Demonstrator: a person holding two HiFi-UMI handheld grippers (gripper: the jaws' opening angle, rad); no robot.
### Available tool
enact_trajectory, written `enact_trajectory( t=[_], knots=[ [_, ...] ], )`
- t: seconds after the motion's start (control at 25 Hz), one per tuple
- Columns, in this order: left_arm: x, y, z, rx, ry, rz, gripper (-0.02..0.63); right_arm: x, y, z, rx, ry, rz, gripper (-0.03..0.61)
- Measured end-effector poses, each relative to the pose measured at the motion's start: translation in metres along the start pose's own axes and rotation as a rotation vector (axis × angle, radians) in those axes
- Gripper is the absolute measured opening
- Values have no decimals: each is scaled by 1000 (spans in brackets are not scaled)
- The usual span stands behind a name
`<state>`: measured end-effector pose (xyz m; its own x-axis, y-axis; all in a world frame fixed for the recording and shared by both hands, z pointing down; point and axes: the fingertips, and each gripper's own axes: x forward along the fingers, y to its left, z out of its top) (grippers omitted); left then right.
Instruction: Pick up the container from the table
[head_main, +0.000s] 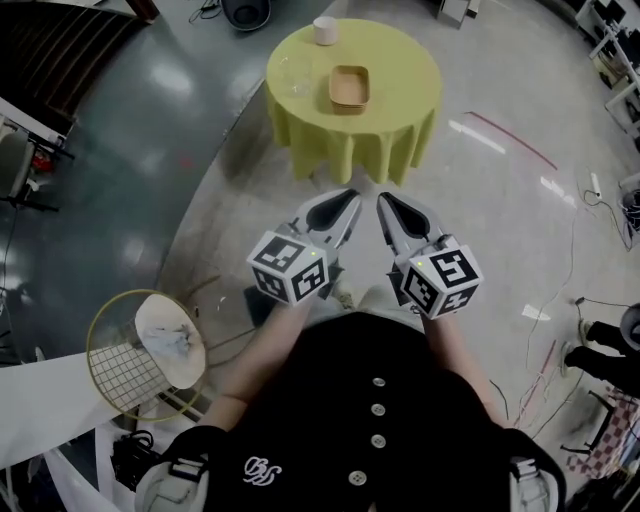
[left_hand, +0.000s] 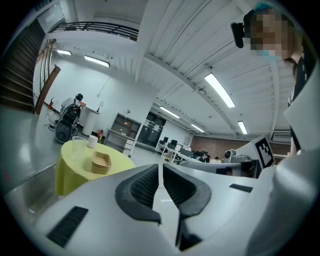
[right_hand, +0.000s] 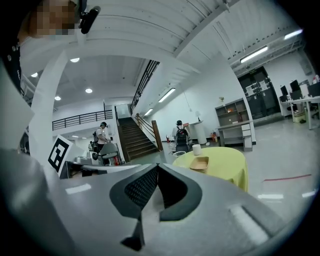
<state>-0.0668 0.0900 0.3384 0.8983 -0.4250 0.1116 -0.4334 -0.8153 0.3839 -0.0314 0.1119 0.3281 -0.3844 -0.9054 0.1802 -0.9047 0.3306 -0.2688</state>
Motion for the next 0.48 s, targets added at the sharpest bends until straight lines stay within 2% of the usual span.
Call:
enact_trajectory(
  t=[0.32, 0.48],
  knots=[
    [25, 31, 1, -42, 17, 5, 35, 27, -30, -3, 45, 14, -34, 5],
    [43, 42, -1, -43, 2, 20, 34, 43, -49, -7, 43, 27, -6, 5]
  ],
)
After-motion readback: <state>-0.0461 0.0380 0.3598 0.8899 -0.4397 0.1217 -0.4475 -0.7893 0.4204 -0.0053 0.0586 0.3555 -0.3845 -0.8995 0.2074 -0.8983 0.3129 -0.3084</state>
